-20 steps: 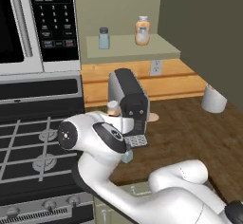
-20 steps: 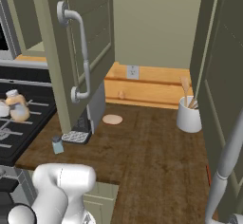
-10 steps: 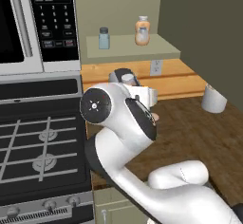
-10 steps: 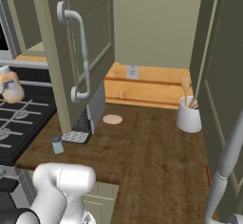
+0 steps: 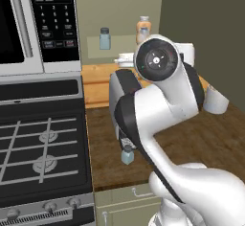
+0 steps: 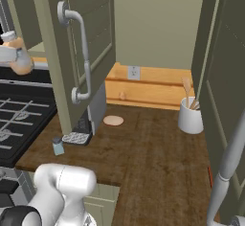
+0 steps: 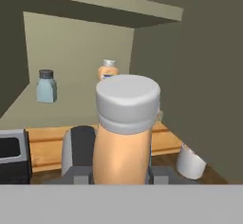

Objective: Put the shaker and condiment bottle from the counter next to their counterparts in the cabinet.

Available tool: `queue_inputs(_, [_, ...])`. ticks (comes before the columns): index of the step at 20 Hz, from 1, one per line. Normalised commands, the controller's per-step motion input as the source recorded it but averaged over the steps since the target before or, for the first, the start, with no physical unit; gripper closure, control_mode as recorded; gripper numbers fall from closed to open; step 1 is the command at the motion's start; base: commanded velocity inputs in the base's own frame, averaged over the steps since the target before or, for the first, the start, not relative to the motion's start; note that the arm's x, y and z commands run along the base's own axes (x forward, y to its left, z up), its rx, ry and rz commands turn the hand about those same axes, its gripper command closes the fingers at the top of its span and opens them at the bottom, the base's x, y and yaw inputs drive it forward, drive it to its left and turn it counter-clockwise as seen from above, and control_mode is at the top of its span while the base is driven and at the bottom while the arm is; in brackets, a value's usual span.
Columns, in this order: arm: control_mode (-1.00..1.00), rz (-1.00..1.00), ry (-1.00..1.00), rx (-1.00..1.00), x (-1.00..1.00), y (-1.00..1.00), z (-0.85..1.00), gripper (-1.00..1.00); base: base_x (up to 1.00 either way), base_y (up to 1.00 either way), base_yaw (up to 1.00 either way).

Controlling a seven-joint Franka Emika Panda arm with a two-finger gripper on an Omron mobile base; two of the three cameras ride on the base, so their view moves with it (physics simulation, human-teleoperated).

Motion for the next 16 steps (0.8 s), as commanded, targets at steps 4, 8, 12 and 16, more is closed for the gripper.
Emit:
queue_inputs(4, [-1.0, 0.08, -0.35, 0.02, -0.08, -0.62, 0.34, 1.0, 0.0, 0.0, 0.0])
queue_inputs(8, [-1.0, 0.05, -0.25, 0.01, -0.06, -0.33, 0.03, 1.0, 0.0, 0.0, 0.0])
queue_inputs(12, [-1.0, 0.0, -0.21, 0.18, 0.0, -0.44, 0.0, 1.0, 0.0, 0.0, 0.0])
queue_inputs(16, [-1.0, 0.0, -0.04, 0.15, 0.06, -0.23, 0.12, 1.0, 0.0, 0.0, 0.0])
